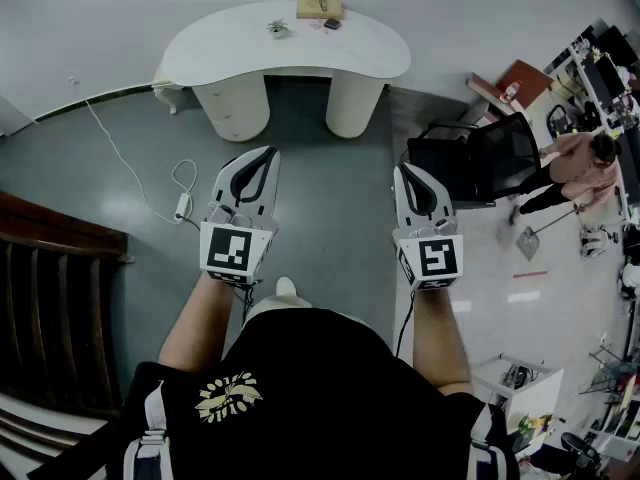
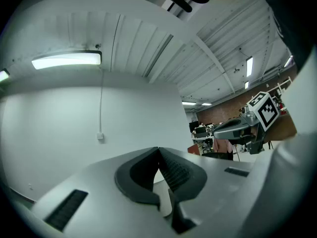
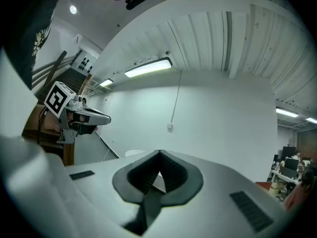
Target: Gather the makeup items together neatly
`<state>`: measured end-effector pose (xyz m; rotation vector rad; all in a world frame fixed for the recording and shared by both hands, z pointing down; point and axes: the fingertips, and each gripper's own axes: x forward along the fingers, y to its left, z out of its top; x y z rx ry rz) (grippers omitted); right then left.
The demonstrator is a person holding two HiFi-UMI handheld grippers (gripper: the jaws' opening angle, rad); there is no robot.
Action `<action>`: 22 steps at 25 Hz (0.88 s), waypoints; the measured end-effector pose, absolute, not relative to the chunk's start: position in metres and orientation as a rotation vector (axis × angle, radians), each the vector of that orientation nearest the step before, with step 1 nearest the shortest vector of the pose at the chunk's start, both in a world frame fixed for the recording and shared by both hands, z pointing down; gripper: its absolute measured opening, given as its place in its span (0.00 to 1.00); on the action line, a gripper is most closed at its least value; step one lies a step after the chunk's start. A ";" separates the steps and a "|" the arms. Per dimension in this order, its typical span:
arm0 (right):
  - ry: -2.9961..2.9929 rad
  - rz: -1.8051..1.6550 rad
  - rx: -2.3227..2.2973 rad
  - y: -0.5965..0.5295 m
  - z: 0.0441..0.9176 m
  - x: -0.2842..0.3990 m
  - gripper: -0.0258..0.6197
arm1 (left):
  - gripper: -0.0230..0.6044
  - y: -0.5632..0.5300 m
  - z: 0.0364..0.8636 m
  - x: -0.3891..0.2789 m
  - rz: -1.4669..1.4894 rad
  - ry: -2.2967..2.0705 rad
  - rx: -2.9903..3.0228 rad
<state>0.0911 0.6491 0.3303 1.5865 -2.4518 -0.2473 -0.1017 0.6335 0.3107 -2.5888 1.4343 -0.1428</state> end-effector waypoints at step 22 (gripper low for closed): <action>-2.399 -0.105 1.621 0.590 0.352 0.030 0.32 | 0.07 0.563 0.329 -0.161 -0.109 1.353 -2.654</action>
